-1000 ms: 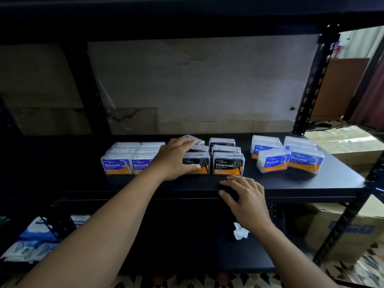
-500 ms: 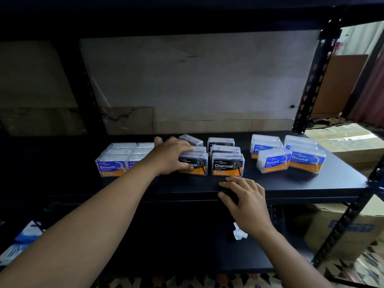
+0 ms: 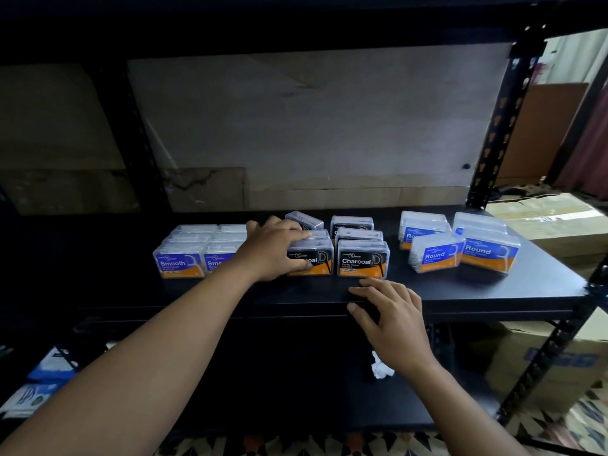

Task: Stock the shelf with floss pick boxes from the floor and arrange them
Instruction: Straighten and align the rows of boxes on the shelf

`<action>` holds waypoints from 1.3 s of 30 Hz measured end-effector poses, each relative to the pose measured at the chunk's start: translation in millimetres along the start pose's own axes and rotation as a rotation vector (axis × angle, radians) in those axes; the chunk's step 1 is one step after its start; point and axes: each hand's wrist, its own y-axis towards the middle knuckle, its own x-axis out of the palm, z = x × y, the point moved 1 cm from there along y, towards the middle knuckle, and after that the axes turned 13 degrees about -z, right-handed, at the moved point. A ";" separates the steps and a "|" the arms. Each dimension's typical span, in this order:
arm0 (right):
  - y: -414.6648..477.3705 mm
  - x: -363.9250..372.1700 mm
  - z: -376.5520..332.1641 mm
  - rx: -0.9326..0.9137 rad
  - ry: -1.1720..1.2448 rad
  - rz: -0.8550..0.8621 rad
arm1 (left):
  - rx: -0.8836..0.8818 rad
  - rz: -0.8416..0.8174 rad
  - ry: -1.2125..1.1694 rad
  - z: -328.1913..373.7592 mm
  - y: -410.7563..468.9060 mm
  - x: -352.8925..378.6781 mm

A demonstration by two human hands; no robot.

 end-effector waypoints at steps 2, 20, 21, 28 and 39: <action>0.0 -0.3 -0.1 0.000 -0.001 0.000 | 0.000 -0.006 -0.004 -0.2 -0.1 -0.4; -0.4 1.8 0.7 -0.003 0.010 0.016 | -0.017 0.024 -0.219 -18.8 8.8 -21.2; -0.5 2.1 0.6 -0.005 0.009 0.019 | -0.015 0.020 -0.264 -23.4 13.5 -25.0; -1.1 2.6 1.2 -0.008 0.003 0.017 | 0.005 -0.179 -0.236 -32.8 65.3 -36.6; -0.7 3.7 2.1 -0.004 0.006 0.013 | 0.040 -0.318 -0.188 -23.5 82.9 -35.2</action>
